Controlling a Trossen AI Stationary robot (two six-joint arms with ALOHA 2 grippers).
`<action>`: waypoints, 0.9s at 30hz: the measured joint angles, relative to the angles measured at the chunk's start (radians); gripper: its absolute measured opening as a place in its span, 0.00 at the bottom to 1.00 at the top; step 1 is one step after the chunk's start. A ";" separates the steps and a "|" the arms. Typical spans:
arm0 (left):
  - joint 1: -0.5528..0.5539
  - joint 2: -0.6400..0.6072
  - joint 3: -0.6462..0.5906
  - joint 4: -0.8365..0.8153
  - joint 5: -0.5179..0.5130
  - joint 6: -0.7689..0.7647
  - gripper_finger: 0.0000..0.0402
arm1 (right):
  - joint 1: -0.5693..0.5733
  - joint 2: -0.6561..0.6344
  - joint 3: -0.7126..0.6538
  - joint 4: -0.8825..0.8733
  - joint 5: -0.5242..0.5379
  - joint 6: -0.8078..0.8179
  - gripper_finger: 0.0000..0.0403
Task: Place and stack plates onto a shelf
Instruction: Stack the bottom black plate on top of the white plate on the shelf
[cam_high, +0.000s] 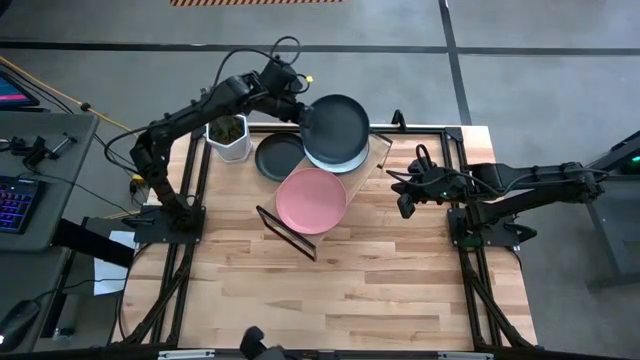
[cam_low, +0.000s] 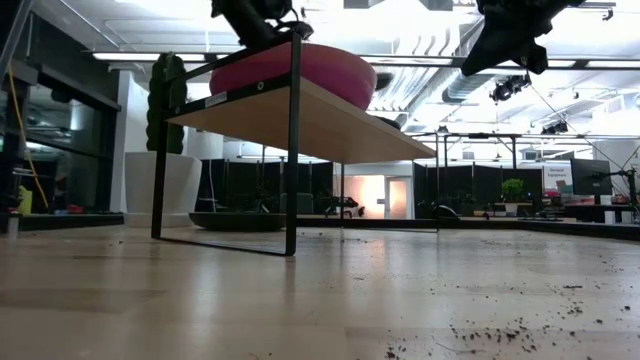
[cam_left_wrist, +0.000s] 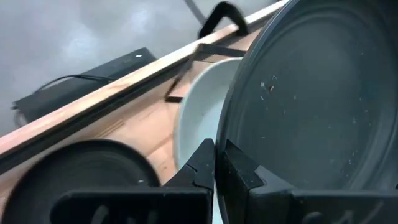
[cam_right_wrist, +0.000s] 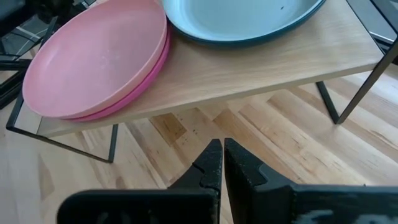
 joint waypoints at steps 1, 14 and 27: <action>-0.003 0.000 -0.005 0.000 -0.020 0.000 0.00 | 0.000 0.000 0.000 0.000 0.000 0.000 0.00; -0.046 0.065 -0.014 0.015 -0.057 -0.008 0.00 | 0.000 0.000 0.000 0.000 0.003 0.016 0.00; -0.066 0.082 -0.013 0.045 -0.094 0.031 0.07 | 0.000 0.000 0.000 0.000 0.003 0.016 0.00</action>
